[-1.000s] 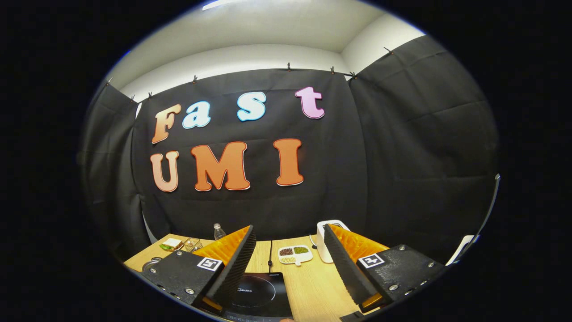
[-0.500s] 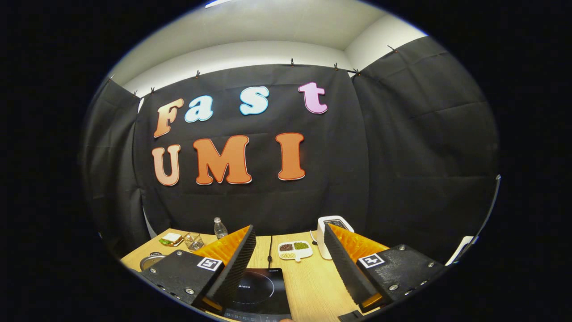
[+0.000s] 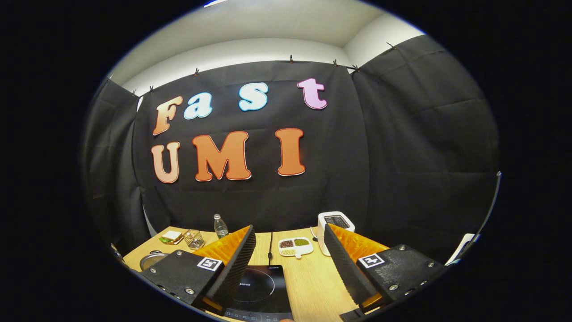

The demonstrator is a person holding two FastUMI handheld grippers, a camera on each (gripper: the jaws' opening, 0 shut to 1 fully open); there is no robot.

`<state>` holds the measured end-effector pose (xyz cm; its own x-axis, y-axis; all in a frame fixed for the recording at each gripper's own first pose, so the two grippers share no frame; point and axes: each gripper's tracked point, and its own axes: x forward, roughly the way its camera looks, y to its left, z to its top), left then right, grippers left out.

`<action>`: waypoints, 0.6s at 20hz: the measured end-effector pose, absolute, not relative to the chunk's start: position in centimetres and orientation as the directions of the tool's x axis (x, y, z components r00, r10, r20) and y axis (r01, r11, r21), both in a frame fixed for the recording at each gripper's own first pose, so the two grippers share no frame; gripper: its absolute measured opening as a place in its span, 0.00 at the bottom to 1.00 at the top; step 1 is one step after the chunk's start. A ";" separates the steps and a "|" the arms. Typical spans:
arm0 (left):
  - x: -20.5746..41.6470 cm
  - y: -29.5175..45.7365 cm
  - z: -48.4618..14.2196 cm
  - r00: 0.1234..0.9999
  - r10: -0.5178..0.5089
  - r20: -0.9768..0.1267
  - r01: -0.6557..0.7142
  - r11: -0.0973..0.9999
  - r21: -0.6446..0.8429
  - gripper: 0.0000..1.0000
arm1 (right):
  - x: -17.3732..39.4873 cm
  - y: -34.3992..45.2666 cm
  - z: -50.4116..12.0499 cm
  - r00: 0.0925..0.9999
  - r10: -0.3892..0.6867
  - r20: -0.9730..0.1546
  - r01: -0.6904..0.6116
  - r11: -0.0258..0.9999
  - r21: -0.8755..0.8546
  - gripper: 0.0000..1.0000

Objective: First push the handle of the pot to place it horizontally, then grasp the pot with both hands and set it on the induction cooktop.

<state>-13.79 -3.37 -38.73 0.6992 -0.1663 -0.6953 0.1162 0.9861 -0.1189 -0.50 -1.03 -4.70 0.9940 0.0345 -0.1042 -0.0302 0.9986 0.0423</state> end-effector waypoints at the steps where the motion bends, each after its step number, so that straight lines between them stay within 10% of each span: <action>1: -13.4 -3.4 -38.7 0.701 -0.162 -0.695 0.109 0.987 -0.120 0.03 | -0.5 -1.1 -4.9 0.993 0.033 -0.111 -0.029 0.999 0.040 0.95; 12: -10.2 -6.1 -39.0 0.702 -0.178 -0.689 0.132 0.984 -0.119 0.01 | 0.0 -2.6 -6.0 0.990 0.010 -0.137 -0.001 0.998 0.068 0.95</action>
